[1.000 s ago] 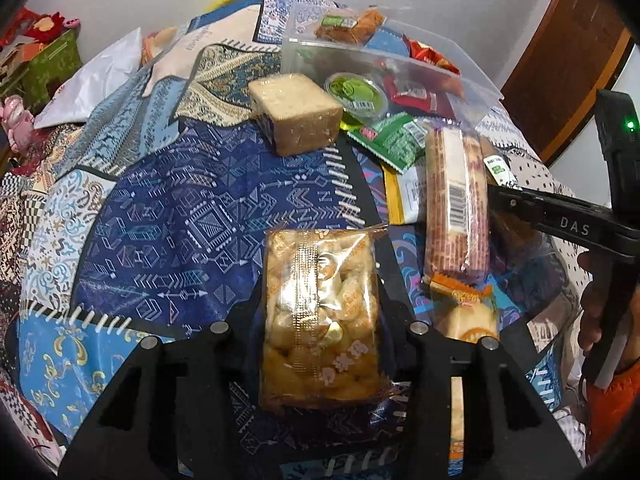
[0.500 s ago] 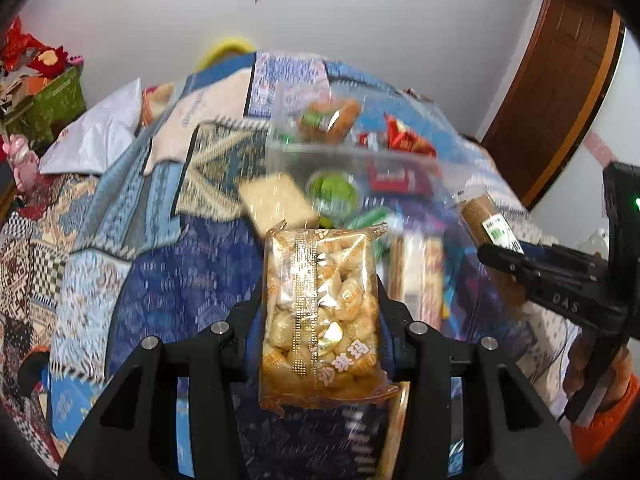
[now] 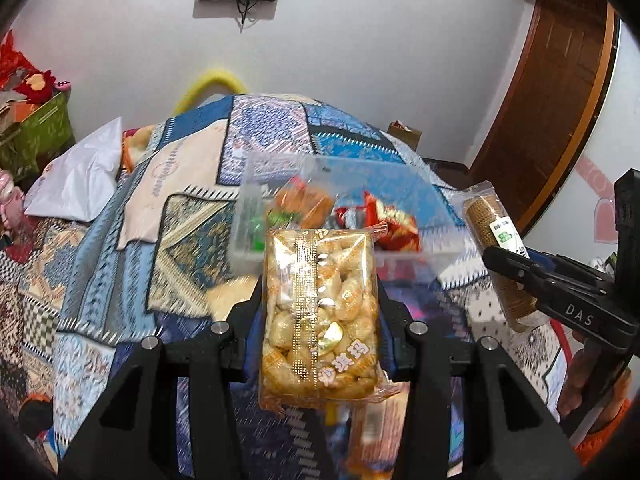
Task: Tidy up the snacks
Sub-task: 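Carry both items over the clear box and lower them inside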
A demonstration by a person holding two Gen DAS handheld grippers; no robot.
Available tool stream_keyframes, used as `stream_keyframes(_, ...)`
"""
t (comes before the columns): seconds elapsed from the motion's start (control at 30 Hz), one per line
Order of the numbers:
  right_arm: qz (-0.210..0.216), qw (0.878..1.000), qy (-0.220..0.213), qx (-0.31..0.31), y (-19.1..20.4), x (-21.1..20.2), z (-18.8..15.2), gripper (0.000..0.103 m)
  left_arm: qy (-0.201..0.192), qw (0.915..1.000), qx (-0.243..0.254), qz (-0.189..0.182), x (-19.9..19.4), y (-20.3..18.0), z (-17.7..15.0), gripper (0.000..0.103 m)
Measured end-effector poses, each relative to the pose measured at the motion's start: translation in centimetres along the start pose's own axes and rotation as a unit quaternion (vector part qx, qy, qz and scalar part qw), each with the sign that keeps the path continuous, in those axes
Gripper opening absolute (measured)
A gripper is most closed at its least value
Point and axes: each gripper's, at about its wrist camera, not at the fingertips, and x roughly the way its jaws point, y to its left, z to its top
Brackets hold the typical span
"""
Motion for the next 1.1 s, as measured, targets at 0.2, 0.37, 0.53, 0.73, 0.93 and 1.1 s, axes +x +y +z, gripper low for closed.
stream_keyframes(0.2,-0.004,1.0,-0.008,0.001,-1.0,1.7,2.1,0.033,0.006,0.9999,0.008,-0.008,2.8,-1.4,2.2,0.045)
stream_keyframes(0.37,-0.009,1.0,-0.01,0.005,-1.8,3.3,3.3,0.033,0.01,0.9996,0.022,-0.016,5.1,-2.7,3.5,0.045)
stream_keyframes(0.53,-0.011,1.0,-0.008,0.011,-2.6,4.9,4.3,0.033,0.025,0.9992,0.013,-0.027,7.8,-3.4,4.5,0.045)
stream_keyframes(0.73,-0.013,1.0,0.007,0.013,-3.1,7.4,4.6,0.033,0.029,0.9992,0.019,-0.018,10.6,-4.0,5.5,0.045)
stream_keyframes(0.93,-0.01,1.0,0.023,0.013,-3.5,9.3,4.3,0.032,0.039,0.9985,0.038,0.005,12.9,-4.7,5.7,0.045)
stream_keyframes(1.1,-0.015,0.999,0.028,-0.001,-3.3,9.7,3.8,0.032,0.042,0.9987,0.027,0.013,13.9,-3.8,5.1,0.046)
